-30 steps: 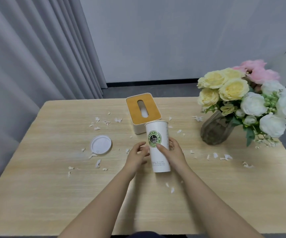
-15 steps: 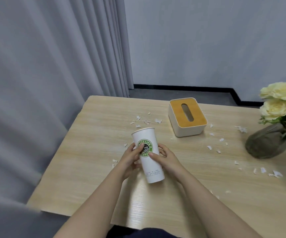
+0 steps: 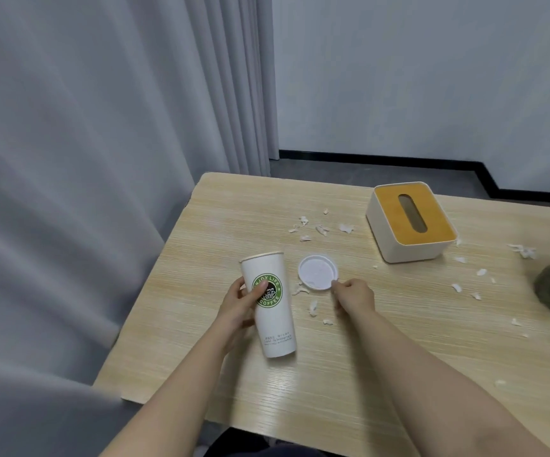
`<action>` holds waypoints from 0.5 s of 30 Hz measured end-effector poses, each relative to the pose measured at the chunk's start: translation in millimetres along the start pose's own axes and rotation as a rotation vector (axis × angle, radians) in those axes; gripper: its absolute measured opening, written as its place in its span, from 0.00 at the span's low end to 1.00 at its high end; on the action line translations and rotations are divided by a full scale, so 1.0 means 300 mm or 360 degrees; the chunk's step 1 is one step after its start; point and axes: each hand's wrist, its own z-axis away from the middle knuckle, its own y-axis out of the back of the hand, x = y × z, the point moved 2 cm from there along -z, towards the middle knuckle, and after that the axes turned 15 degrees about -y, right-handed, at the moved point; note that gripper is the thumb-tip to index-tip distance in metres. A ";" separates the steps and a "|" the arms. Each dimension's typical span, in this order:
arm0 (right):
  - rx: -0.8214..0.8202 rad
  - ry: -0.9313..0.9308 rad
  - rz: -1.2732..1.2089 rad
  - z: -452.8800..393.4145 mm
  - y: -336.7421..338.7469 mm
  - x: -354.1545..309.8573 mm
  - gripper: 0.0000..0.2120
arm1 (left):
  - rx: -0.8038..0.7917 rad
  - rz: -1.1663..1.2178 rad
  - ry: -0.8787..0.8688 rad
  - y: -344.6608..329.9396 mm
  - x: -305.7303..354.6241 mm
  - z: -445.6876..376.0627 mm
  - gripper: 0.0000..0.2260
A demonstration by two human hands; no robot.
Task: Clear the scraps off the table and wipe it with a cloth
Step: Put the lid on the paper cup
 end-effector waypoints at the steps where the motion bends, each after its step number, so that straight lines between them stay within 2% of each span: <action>1: 0.0010 -0.0036 -0.0014 -0.004 -0.007 -0.008 0.16 | -0.0017 -0.0031 0.0000 0.007 -0.003 -0.002 0.22; 3: 0.0007 -0.0122 -0.0053 -0.007 -0.023 -0.019 0.16 | -0.0045 -0.0066 0.0000 0.017 -0.003 -0.004 0.22; 8: -0.0026 -0.0213 -0.0225 -0.001 -0.036 -0.030 0.07 | -0.0100 -0.0140 -0.0010 0.018 0.007 -0.014 0.23; 15: 0.0121 0.0103 -0.0332 0.034 0.070 -0.040 0.11 | -0.0191 -0.0243 -0.0074 -0.059 0.035 -0.034 0.26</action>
